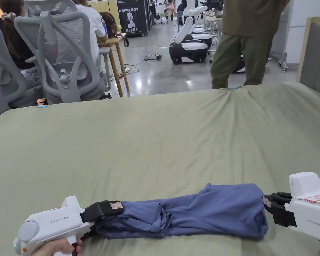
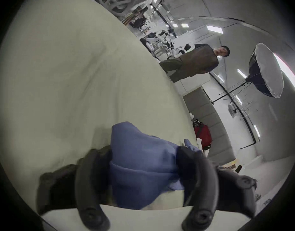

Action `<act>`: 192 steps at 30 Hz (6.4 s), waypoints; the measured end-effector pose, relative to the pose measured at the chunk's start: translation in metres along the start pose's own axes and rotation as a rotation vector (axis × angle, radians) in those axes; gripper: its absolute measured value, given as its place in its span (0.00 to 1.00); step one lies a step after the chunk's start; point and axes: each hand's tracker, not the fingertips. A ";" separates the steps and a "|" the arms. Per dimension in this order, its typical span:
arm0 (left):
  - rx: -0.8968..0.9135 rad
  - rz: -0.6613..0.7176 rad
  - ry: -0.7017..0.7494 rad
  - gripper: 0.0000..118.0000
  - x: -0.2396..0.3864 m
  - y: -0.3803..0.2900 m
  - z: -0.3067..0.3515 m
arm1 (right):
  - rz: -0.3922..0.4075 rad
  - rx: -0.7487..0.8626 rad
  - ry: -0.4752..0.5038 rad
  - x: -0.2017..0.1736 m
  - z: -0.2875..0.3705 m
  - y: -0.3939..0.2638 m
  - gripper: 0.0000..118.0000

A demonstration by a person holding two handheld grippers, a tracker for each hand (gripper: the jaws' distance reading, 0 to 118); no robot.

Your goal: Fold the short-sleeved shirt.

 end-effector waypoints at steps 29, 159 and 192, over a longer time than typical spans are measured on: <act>0.178 -0.030 -0.020 0.24 0.032 0.026 0.098 | -0.004 0.002 0.034 -0.007 -0.007 0.000 0.00; -0.001 -0.154 0.186 0.18 -0.145 0.185 0.154 | 0.181 0.260 0.421 -0.321 -0.193 0.085 0.00; 0.710 -0.440 0.478 0.06 0.004 0.094 0.213 | 0.281 0.376 0.312 -0.301 -0.159 0.137 0.00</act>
